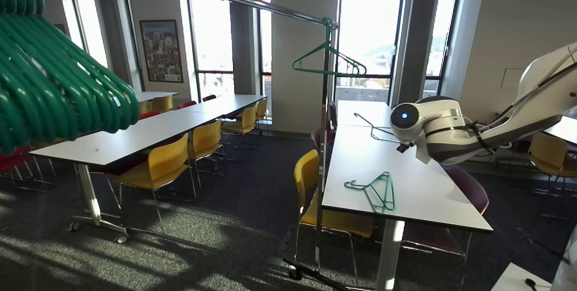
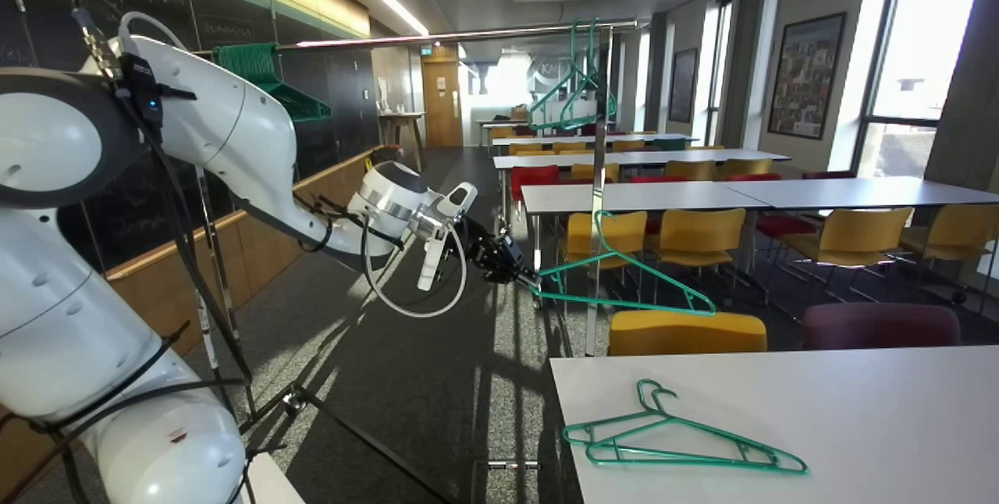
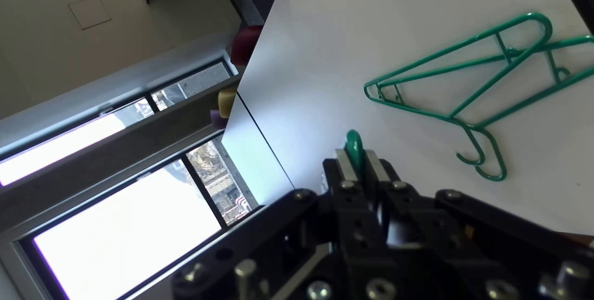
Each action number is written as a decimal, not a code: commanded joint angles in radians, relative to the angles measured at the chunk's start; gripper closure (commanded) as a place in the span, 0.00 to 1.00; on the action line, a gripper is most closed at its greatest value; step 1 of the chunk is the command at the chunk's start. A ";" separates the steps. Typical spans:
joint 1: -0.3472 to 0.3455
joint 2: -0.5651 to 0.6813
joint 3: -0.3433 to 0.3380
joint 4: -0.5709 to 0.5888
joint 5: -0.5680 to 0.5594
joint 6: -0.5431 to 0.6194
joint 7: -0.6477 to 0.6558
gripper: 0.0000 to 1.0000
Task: Remove one green hanger from the railing and put it on the table
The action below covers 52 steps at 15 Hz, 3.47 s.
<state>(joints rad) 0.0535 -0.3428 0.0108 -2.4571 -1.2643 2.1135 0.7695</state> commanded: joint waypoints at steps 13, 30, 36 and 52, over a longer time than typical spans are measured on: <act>-0.080 0.335 -0.054 0.120 -0.186 0.069 0.066 0.98; -0.083 0.630 -0.053 0.252 -0.263 0.010 0.200 0.98; -0.080 0.687 -0.056 0.266 -0.282 -0.054 0.188 0.98; -0.103 0.785 -0.037 0.323 -0.339 -0.076 0.202 0.98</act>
<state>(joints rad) -0.0277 0.4363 -0.0435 -2.1530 -1.5996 2.0175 0.9542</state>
